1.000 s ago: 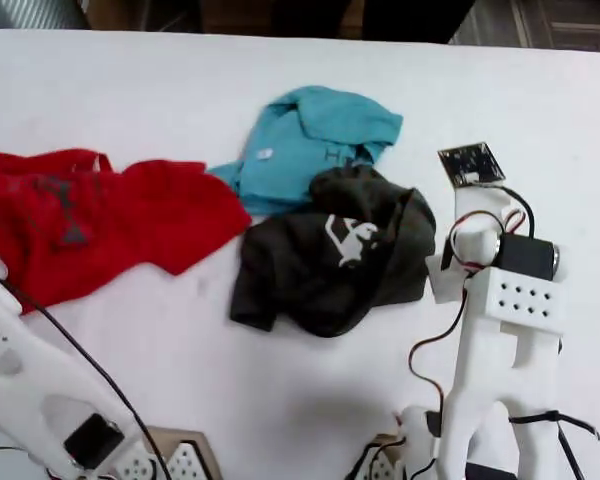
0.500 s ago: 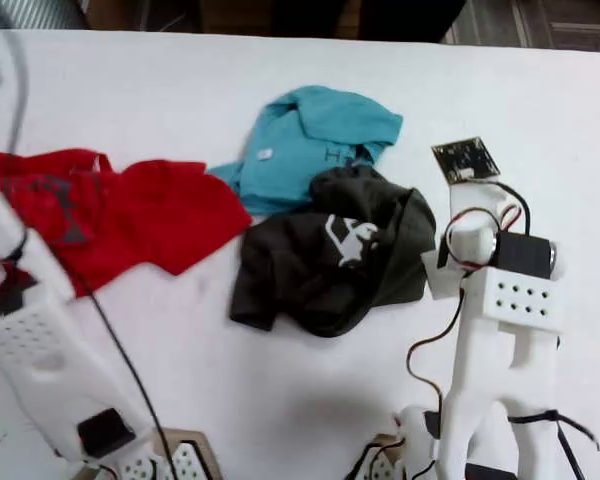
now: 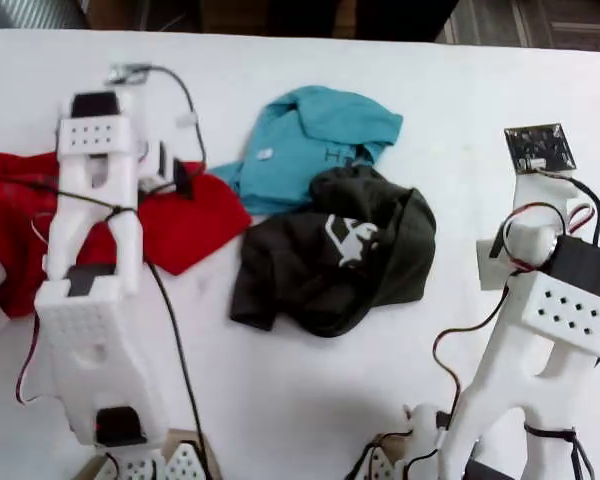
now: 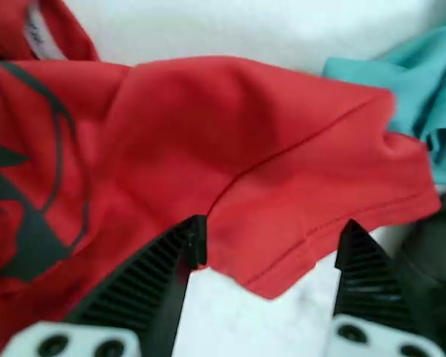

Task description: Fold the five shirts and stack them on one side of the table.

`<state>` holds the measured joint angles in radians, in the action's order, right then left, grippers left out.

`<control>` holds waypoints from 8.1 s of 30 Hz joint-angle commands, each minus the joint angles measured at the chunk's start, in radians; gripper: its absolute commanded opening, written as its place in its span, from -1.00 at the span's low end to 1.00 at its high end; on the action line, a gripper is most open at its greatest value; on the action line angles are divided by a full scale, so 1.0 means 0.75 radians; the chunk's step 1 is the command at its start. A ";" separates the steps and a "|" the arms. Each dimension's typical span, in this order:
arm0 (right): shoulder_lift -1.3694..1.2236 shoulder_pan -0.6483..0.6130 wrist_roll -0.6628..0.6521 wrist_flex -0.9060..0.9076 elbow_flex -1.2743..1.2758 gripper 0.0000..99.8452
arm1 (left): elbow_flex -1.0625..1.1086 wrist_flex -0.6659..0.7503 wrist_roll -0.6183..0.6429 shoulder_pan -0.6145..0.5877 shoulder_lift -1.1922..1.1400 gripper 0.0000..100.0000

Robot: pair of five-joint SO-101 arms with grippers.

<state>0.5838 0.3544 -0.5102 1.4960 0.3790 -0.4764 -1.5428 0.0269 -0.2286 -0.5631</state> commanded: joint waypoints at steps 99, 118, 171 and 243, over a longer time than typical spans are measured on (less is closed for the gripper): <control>-0.009 0.574 0.012 0.128 -0.356 -0.56 | -0.633 -0.303 -0.360 -0.100 0.383 -0.95; -0.320 -0.226 0.288 0.011 -0.282 -0.55 | -0.255 0.188 -0.475 -1.090 0.413 -0.78; -2.348 -1.077 0.530 0.281 -2.670 -0.96 | -0.124 -0.252 -0.190 -0.309 0.413 -0.17; 0.214 -0.234 0.286 -0.484 0.088 -0.51 | 0.480 -0.262 0.295 0.538 0.415 -0.53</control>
<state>0.7495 0.1872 -0.2969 1.1231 0.4864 -0.1174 -1.7591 0.2478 0.1488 -0.3023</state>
